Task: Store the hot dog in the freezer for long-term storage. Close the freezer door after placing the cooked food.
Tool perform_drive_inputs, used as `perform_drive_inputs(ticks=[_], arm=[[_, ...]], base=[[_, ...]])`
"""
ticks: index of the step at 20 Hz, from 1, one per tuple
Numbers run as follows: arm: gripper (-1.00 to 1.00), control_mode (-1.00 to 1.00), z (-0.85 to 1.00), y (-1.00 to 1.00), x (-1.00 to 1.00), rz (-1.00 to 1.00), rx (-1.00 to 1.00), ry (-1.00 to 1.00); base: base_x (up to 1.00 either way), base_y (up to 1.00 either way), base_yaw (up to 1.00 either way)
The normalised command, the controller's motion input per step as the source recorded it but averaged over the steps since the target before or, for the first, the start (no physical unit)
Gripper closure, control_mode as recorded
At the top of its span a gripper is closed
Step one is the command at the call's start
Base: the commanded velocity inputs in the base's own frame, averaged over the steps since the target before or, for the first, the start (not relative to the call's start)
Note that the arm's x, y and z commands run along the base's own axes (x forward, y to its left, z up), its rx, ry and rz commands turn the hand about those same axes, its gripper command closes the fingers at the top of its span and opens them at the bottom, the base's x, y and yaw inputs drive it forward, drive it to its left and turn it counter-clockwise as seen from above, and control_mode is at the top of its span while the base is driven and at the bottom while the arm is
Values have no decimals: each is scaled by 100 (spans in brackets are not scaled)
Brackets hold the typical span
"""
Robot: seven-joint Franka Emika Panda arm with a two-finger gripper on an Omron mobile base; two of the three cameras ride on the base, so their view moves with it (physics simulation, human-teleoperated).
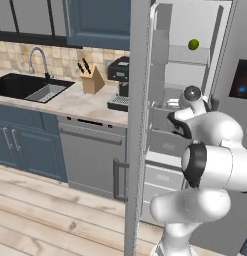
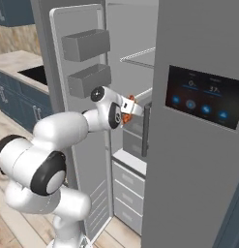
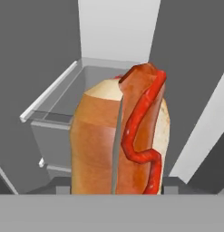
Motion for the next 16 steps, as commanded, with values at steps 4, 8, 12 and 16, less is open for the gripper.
perform_drive_inputs(ticks=[4,8,12,16], arm=[[100,-100,2,0,41,6,0,0],[100,-100,9,-10,33,6,1,0],[100,-100,10,-15,33,3,3,6],[100,-100,2,-20,37,2,6,12]], base=[[0,0,0],[0,0,0],[0,0,0],[0,0,0]])
